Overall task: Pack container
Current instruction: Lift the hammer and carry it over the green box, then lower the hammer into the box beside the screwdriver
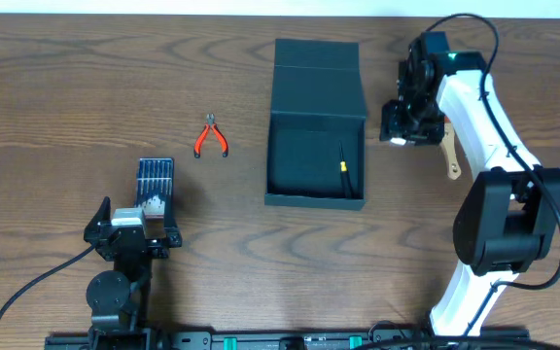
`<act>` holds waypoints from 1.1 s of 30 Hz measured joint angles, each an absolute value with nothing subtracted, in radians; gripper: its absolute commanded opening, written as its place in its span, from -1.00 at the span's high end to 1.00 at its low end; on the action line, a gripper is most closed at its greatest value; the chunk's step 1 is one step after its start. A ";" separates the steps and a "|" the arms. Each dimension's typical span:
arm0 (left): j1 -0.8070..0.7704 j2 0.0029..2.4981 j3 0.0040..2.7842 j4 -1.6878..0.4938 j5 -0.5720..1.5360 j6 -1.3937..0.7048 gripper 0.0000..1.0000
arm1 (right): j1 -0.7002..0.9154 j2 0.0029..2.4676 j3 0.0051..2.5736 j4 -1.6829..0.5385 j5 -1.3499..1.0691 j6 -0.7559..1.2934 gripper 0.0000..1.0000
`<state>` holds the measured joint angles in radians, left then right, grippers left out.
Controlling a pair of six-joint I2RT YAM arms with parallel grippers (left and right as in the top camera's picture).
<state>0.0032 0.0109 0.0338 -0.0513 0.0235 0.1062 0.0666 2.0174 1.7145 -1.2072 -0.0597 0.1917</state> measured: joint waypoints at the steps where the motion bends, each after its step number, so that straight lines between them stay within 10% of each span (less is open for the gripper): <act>1: 0.003 0.011 0.034 -0.052 0.024 0.106 -0.97 | 0.067 2.017 1.731 -1.217 -0.059 0.187 0.43; 33: 0.003 0.011 0.034 -0.052 0.024 0.106 -0.97 | 0.287 2.018 1.918 -1.443 -0.102 -0.030 0.43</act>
<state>0.0032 0.0109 0.0338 -0.0517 0.0238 0.1062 0.2871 2.0178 1.9179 -1.4433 -0.1017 -0.0303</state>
